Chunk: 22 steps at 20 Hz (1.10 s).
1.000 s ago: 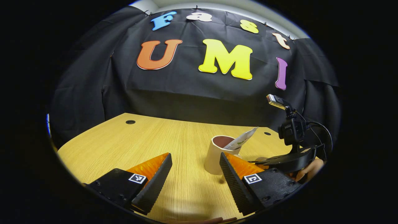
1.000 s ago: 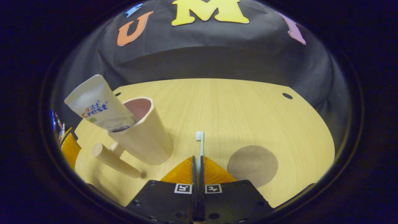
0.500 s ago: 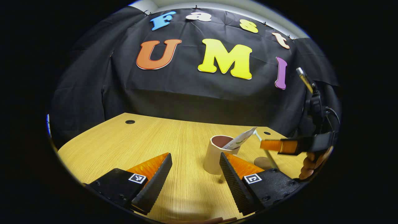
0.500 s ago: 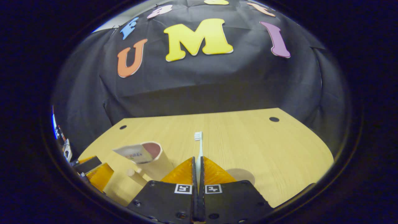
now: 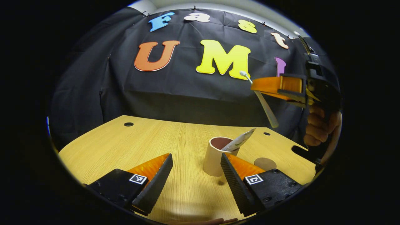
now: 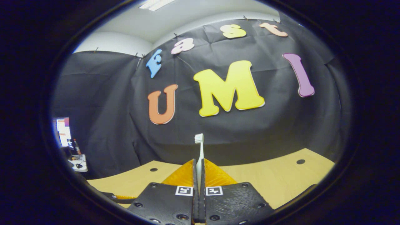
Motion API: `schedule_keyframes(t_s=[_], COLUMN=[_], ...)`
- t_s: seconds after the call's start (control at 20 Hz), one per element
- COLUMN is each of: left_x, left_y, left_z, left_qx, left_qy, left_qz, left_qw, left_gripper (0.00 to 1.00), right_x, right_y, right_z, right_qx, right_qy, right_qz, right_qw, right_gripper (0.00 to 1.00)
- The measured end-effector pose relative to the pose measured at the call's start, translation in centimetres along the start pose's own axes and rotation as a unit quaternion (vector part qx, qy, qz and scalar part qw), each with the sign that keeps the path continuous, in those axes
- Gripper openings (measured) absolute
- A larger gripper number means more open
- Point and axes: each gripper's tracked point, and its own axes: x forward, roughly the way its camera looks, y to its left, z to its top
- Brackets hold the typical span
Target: Put the toothbrush and toothpaste on the desktop into the cup, then pick up the cup and place it on the coaster on the desktop.
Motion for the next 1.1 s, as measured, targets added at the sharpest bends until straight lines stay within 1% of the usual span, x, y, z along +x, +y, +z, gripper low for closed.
schedule_keyframes(t_s=[0.15,0.2,0.3,0.35,0.4,0.45,0.5,0.6,0.7,0.75,0.8,0.95,1.1], left_x=[0.3,0.4,0.9,1.2,1.6,2.0,2.3,2.7,3.0,3.1,3.1,3.2,3.2], left_y=[0.7,0.8,0.9,0.8,0.6,0.2,-0.4,-0.8,-1.0,-0.9,-0.8,-1.3,-1.7], left_z=[-0.1,-0.1,0.1,0.3,0.3,0.2,0.0,-0.2,-0.2,-0.3,-0.6,-1.2,-1.7], left_qx=[-0.001,0.0,0.007,0.011,0.014,0.014,0.012,0.002,-0.013,-0.018,-0.018,-0.022,-0.017], left_qy=[-0.003,-0.004,-0.009,-0.013,-0.015,-0.015,-0.012,-0.014,-0.023,-0.024,-0.018,-0.01,0.0], left_qz=[0.003,0.003,0.0,-0.003,-0.009,-0.016,-0.028,-0.044,-0.058,-0.06,-0.057,-0.067,-0.07], left_qw=[1.0,1.0,1.0,1.0,1.0,1.0,0.999,0.999,0.998,0.998,0.998,0.997,0.997], left_gripper=[0.98,0.98,0.98,0.98,0.98,0.98,0.98,0.98,0.98,0.98,0.98,0.97,0.97], right_x=[1.4,1.5,1.7,2.1,2.7,3.4,4.2,5.0,5.3,5.3,5.6,5.6,5.8], right_y=[1.3,1.7,2.3,2.1,1.6,1.3,1.4,1.9,2.3,2.3,2.2,2.3,2.6], right_z=[0.3,0.8,1.9,2.1,1.9,1.4,0.7,-1.5,-4.3,-5.0,-5.3,-6.1,-7.0], right_qx=[0.011,0.021,0.046,0.052,0.054,0.05,0.043,0.023,-0.011,-0.021,-0.016,-0.007,-0.026], right_qy=[-0.021,-0.033,-0.057,-0.064,-0.066,-0.065,-0.061,-0.047,-0.02,-0.015,-0.013,-0.005,0.001], right_qz=[0.056,0.084,0.146,0.162,0.168,0.175,0.179,0.193,0.207,0.213,0.213,0.216,0.216], right_qw=[0.998,0.996,0.987,0.983,0.982,0.981,0.981,0.98,0.978,0.977,0.977,0.976,0.976], right_gripper=[0.0,0.0,0.0,0.0,0.03,0.0,0.0,0.0,0.0,0.0,0.01,0.01,0.02])
